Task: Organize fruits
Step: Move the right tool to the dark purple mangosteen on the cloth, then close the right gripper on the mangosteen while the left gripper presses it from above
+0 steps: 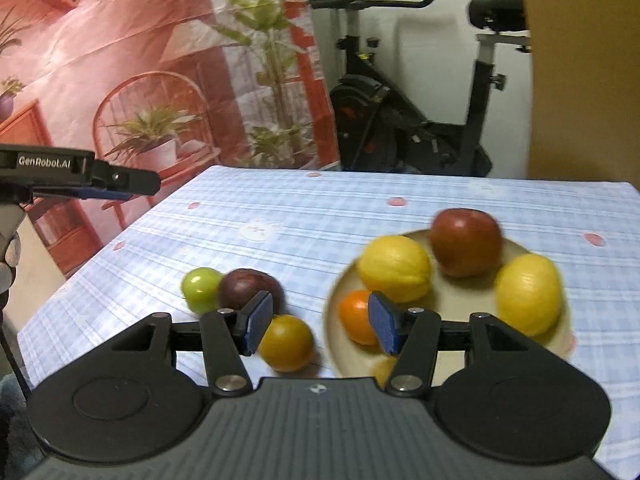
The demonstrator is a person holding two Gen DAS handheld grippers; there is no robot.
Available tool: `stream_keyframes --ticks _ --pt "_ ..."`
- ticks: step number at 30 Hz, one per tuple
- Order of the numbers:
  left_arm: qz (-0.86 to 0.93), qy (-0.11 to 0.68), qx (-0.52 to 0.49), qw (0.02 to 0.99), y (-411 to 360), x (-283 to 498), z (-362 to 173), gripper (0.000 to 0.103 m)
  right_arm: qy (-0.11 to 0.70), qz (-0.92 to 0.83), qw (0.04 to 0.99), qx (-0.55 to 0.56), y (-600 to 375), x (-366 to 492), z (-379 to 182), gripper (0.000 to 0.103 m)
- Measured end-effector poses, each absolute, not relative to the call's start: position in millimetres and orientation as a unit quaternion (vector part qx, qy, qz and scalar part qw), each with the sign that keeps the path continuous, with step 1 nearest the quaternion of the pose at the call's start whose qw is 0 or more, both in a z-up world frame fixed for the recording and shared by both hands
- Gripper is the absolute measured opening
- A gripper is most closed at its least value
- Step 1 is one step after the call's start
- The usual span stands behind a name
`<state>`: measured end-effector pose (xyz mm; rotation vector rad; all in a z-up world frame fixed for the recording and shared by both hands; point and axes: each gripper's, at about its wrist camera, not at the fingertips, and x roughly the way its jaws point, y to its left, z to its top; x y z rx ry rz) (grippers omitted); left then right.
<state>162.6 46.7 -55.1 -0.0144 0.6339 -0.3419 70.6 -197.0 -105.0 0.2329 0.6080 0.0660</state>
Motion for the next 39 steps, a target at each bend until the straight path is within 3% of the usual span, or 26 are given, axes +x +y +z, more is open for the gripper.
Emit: stream_keyframes --ticks 13,24,27,34,39 --pt "-0.164 0.326 -0.027 0.930 66.3 166.6 -76.6 0.064 0.323 0.103 0.941 0.007 -136.7 115.6 -118.2 0.057" --pt "-0.172 0.342 -0.058 0.922 73.9 167.6 -98.9 0.064 0.317 0.122 0.938 -0.071 -110.3 117.3 -127.7 0.063" --pt "-0.181 0.340 -0.057 0.921 71.9 167.5 -101.5 0.064 0.306 0.134 0.938 -0.088 -103.5 112.0 -126.2 0.060" --pt "-0.198 0.336 -0.051 0.920 65.7 167.5 -105.1 0.064 0.307 0.110 0.937 -0.127 -101.7 120.4 -133.8 0.041" --pt "-0.204 0.335 -0.049 0.918 63.9 169.2 -106.4 0.063 0.307 0.105 0.938 -0.121 -113.2 125.4 -137.1 0.038"
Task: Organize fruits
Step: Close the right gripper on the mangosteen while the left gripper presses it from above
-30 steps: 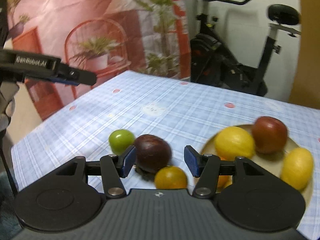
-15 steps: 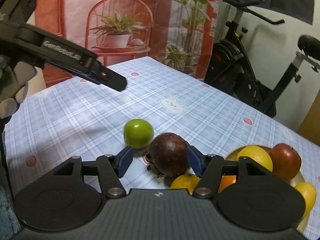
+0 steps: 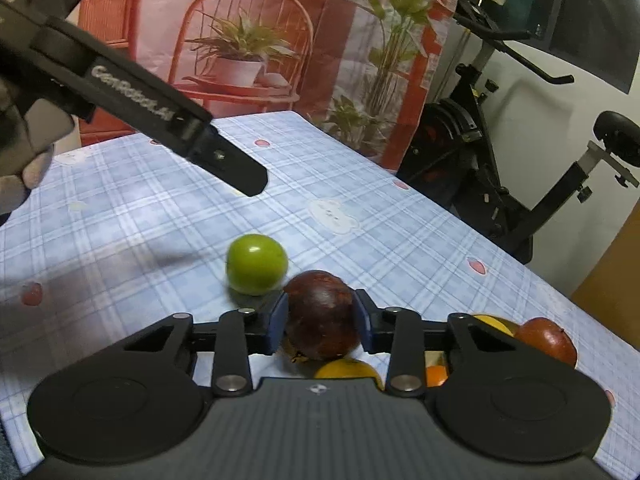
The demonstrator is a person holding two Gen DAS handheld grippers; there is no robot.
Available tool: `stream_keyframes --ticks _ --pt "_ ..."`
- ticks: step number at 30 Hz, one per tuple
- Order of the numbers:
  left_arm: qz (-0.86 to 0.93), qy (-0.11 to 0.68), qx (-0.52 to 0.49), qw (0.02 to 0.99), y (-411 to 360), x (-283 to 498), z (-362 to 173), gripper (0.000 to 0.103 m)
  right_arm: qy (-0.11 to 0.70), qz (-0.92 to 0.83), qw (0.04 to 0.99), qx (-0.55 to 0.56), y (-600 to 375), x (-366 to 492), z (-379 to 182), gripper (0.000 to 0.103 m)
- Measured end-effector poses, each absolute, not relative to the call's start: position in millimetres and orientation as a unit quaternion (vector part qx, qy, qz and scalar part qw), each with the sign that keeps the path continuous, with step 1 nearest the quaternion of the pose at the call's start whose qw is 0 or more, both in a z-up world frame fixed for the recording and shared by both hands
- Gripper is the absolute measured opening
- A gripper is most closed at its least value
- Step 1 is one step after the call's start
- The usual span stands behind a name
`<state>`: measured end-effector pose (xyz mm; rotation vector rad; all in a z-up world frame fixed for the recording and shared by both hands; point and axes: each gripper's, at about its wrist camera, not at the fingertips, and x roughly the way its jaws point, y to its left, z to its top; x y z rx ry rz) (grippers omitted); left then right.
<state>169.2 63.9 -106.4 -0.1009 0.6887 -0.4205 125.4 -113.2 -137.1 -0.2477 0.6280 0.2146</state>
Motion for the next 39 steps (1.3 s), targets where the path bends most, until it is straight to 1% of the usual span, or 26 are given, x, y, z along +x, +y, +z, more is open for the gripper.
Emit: stream_keyframes --ticks 3,6,9,19,24,29,34,39 --pt "-0.212 0.335 -0.047 0.917 61.4 171.2 -107.3 0.059 0.305 0.107 0.940 -0.109 -117.4 128.6 -136.9 0.038" --pt "-0.214 0.337 -0.045 0.916 60.6 174.3 -108.2 0.059 0.304 0.107 0.943 -0.085 -123.6 134.0 -134.9 0.037" --pt "-0.213 0.339 -0.050 0.915 62.1 178.0 -109.3 0.059 0.303 0.103 0.945 -0.064 -131.8 140.7 -131.2 0.034" --pt "-0.210 0.350 -0.086 0.909 60.4 199.1 -115.2 0.058 0.299 0.064 0.952 -0.011 -163.1 155.9 -127.3 0.034" --pt "-0.231 0.356 -0.123 0.897 53.1 215.4 -119.8 0.057 0.295 0.048 0.954 0.008 -174.1 158.0 -127.4 0.034" --pt "-0.247 0.362 -0.108 0.892 34.0 222.4 -122.5 0.057 0.294 0.032 0.955 0.016 -183.2 160.4 -126.5 0.034" --pt "-0.240 0.359 -0.109 0.896 33.4 224.8 -115.5 0.057 0.296 0.026 0.955 0.018 -189.0 163.2 -125.9 0.034" --pt "-0.230 0.343 -0.131 0.901 41.5 229.1 -90.5 0.057 0.302 0.026 0.953 0.023 -193.7 170.4 -127.1 0.034"
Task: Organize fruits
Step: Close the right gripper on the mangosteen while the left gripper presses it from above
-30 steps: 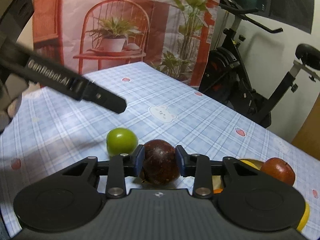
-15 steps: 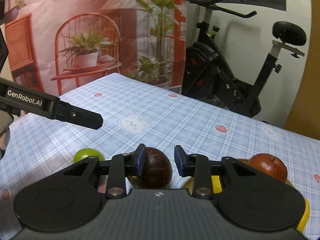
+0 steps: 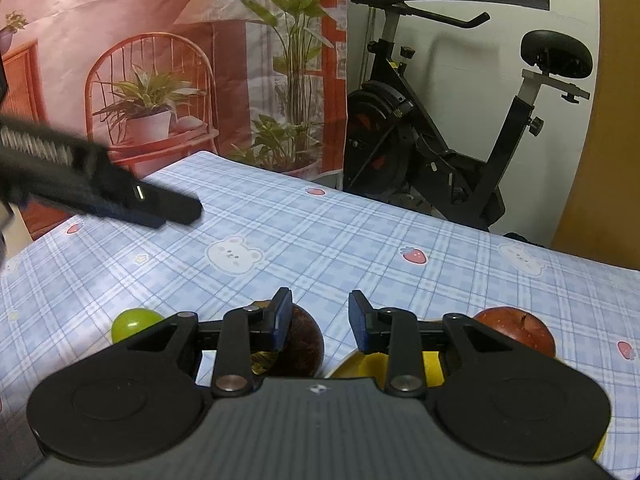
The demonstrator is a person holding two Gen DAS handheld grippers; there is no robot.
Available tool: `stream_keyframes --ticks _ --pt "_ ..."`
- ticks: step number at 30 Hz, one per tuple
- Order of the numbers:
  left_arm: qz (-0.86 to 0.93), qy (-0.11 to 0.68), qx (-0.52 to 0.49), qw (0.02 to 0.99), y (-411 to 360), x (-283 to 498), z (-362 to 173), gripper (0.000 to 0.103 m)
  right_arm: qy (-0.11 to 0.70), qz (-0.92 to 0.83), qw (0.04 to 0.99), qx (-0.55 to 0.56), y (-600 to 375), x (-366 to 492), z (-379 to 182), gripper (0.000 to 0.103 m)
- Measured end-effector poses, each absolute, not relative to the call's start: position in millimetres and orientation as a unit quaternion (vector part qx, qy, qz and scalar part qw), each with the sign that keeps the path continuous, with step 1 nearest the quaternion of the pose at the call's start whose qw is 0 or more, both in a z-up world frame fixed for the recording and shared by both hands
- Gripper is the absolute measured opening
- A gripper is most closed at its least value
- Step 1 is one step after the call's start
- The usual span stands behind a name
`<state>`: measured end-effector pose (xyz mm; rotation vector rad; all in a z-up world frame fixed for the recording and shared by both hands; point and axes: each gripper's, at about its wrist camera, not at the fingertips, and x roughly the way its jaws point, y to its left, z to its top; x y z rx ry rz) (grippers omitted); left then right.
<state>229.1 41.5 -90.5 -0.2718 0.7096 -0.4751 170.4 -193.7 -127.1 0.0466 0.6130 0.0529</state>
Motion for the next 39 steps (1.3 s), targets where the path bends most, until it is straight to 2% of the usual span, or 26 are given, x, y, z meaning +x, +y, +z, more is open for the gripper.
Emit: stream_keyframes --ticks 4,7,13,19,28,30,34,39 --pt "-0.238 0.309 -0.170 0.905 49.8 231.6 -63.7 0.056 0.304 0.021 0.952 0.023 -196.9 175.5 -128.7 0.034" --pt "-0.235 0.294 -0.140 0.916 43.6 235.8 -56.0 0.056 0.309 0.014 0.950 0.038 -202.3 179.7 -129.7 0.034" --pt "-0.260 0.358 -0.076 0.893 15.5 248.0 -94.9 0.056 0.314 0.008 0.948 0.049 -210.4 179.8 -129.4 0.034" --pt "-0.290 0.389 -0.089 0.870 -7.5 248.5 -125.9 0.056 0.319 0.012 0.946 0.051 -213.9 178.6 -128.2 0.034" --pt "-0.279 0.409 -0.081 0.865 -13.8 260.8 -141.6 0.056 0.317 0.014 0.947 0.045 -216.0 169.8 -124.2 0.035" --pt "-0.279 0.411 -0.082 0.864 -12.0 260.8 -142.3 0.056 0.313 0.020 0.949 0.040 -215.2 163.3 -119.6 0.038" --pt "-0.278 0.411 -0.088 0.864 -11.3 260.2 -143.9 0.056 0.314 0.051 0.947 0.033 -208.5 154.8 -114.7 0.061" --pt "-0.283 0.418 -0.108 0.857 -8.0 262.5 -144.8 0.057 0.333 0.077 0.940 0.007 -193.0 163.6 -121.8 0.063"
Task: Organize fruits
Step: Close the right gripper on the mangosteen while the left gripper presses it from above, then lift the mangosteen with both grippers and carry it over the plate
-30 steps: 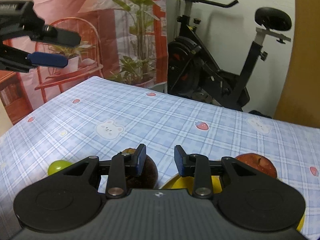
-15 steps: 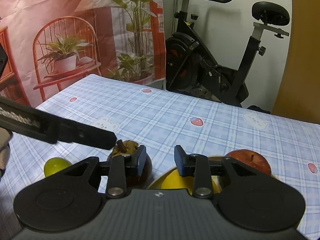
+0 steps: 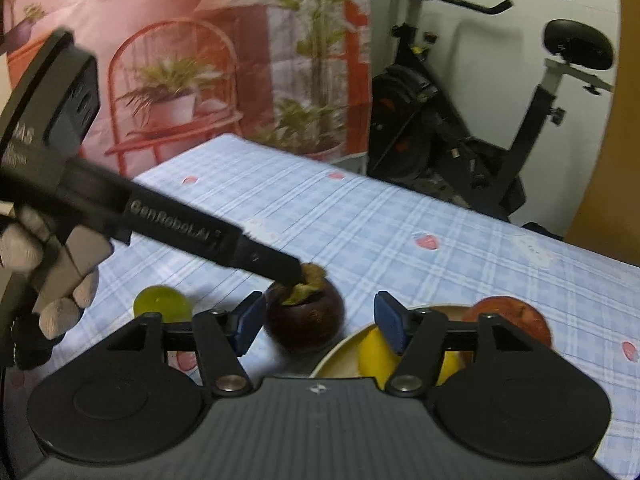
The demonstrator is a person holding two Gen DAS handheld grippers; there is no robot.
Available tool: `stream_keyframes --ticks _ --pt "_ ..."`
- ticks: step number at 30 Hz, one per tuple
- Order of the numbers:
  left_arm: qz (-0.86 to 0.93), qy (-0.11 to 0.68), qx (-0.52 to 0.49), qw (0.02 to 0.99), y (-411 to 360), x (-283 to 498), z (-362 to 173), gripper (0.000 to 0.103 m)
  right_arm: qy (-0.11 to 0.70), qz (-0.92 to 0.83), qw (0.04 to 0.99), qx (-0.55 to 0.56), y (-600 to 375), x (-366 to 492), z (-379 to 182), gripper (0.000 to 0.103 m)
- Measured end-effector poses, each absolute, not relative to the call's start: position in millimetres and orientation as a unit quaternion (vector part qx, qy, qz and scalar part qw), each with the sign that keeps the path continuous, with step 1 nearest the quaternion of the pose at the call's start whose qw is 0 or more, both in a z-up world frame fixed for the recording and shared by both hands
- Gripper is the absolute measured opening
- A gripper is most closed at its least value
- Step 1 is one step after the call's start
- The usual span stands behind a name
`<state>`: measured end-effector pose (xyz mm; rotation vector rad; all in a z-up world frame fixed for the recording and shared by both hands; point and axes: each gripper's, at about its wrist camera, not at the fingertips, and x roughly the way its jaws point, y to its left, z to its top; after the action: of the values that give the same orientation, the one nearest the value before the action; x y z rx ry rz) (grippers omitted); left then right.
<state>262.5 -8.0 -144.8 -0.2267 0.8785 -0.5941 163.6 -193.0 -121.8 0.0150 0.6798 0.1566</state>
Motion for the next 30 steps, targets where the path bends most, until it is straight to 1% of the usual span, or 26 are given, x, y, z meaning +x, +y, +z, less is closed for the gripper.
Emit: stream_keyframes --ticks 3,6,12,16,22,27,30 --pt "-0.289 0.423 -0.120 0.850 -5.5 263.0 -147.1 0.057 0.342 0.083 0.936 -0.004 -189.4 170.5 -128.5 0.063" --pt "-0.294 0.425 -0.122 0.847 -6.1 263.0 -150.5 0.059 0.352 0.084 0.932 -0.003 -188.5 179.6 -136.0 0.063" --pt "-0.304 0.435 -0.146 0.835 -5.6 263.1 -159.3 0.059 0.364 0.094 0.927 -0.003 -184.6 190.0 -144.9 0.063" --pt "-0.310 0.436 -0.145 0.832 -8.9 263.2 -161.8 0.060 0.362 0.090 0.928 -0.004 -183.8 192.7 -146.1 0.064" --pt "-0.312 0.443 -0.133 0.830 -16.8 263.6 -167.9 0.060 0.360 0.088 0.929 -0.013 -181.2 193.4 -148.2 0.063" --pt "-0.314 0.442 -0.141 0.828 -14.4 262.5 -170.1 0.057 0.356 0.084 0.930 -0.020 -177.7 192.0 -149.1 0.062" --pt "-0.317 0.436 -0.123 0.833 -15.2 257.3 -167.4 0.057 0.353 0.085 0.932 -0.019 -174.1 188.1 -149.1 0.062"
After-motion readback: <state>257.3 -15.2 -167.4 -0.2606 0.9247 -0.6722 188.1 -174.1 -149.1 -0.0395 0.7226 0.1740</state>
